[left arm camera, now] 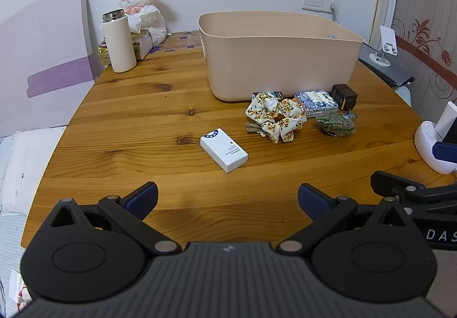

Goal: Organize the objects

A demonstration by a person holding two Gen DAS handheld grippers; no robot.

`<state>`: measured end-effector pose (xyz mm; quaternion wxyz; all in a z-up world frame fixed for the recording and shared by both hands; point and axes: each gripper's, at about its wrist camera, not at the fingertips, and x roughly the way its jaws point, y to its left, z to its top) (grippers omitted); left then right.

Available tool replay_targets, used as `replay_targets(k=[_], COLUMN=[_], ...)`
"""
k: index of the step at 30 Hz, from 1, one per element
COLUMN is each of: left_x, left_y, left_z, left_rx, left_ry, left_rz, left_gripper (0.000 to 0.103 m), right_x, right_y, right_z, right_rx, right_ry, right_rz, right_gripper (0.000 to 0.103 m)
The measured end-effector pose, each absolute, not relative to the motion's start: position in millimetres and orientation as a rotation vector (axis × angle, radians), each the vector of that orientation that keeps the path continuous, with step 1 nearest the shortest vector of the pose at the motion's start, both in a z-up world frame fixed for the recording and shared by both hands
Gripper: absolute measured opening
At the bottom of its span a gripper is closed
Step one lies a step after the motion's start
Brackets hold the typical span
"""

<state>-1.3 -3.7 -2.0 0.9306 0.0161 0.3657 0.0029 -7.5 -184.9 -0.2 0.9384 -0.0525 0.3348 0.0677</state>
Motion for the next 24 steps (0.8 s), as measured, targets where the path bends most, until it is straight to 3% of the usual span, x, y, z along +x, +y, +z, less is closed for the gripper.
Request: replay_targets(k=[24], left_x=[3.0], left_y=[-2.0], left_z=[-3.1], left_rx=[0.032], left_ry=[0.762], left_rz=[0.004], left_gripper=[0.103], right_x=[-3.9], right_y=[-186.1], right_z=[-2.8], right_rx=[-0.097], right_ry=[0.693], right_rz=[0.145], right_gripper=[0.103])
